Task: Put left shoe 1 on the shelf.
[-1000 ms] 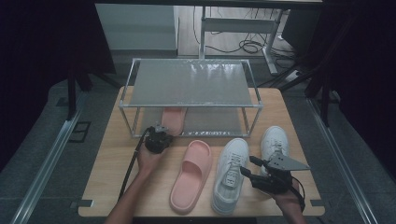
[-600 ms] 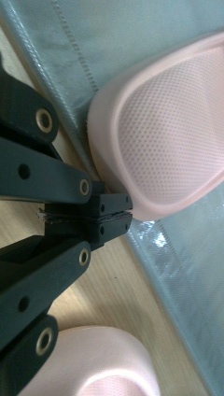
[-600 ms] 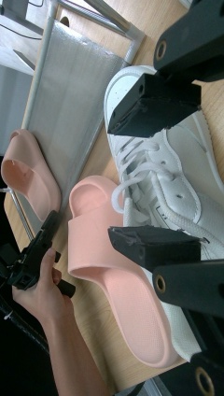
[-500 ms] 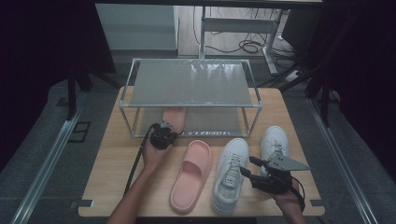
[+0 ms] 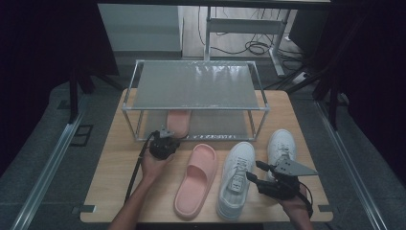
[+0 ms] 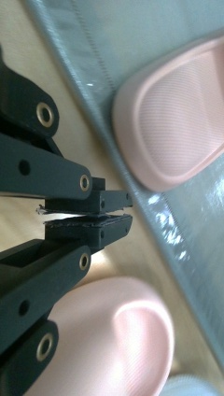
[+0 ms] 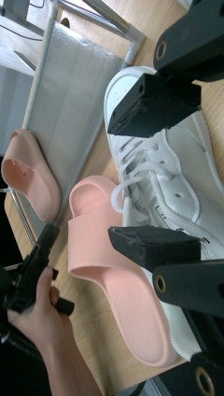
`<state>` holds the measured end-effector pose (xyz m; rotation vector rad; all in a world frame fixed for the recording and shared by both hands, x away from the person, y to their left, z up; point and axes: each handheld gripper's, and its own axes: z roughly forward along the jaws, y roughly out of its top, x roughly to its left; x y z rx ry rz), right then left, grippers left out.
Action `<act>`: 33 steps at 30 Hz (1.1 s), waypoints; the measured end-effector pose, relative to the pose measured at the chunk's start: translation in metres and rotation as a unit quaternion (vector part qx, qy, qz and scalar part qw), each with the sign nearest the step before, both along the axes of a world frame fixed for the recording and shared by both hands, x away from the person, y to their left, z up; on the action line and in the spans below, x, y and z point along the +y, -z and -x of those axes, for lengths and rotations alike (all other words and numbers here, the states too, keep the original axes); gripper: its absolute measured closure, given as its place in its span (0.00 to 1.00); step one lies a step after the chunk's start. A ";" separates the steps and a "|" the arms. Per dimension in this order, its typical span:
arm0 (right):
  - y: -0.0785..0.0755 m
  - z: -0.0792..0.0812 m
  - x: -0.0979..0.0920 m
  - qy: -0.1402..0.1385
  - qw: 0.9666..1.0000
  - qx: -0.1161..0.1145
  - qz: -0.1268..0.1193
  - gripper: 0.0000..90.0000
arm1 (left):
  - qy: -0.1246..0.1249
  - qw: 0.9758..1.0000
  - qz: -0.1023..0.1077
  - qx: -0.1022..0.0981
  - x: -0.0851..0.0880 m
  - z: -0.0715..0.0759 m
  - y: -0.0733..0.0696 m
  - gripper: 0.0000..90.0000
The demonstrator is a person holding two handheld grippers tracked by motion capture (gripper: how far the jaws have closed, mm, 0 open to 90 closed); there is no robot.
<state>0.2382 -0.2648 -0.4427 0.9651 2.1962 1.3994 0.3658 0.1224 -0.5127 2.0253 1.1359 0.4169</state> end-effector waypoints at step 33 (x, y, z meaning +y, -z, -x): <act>0.004 0.001 0.005 -0.004 1.000 0.006 0.004 0.50 | 0.020 0.999 0.032 0.012 0.043 0.096 0.001 0.97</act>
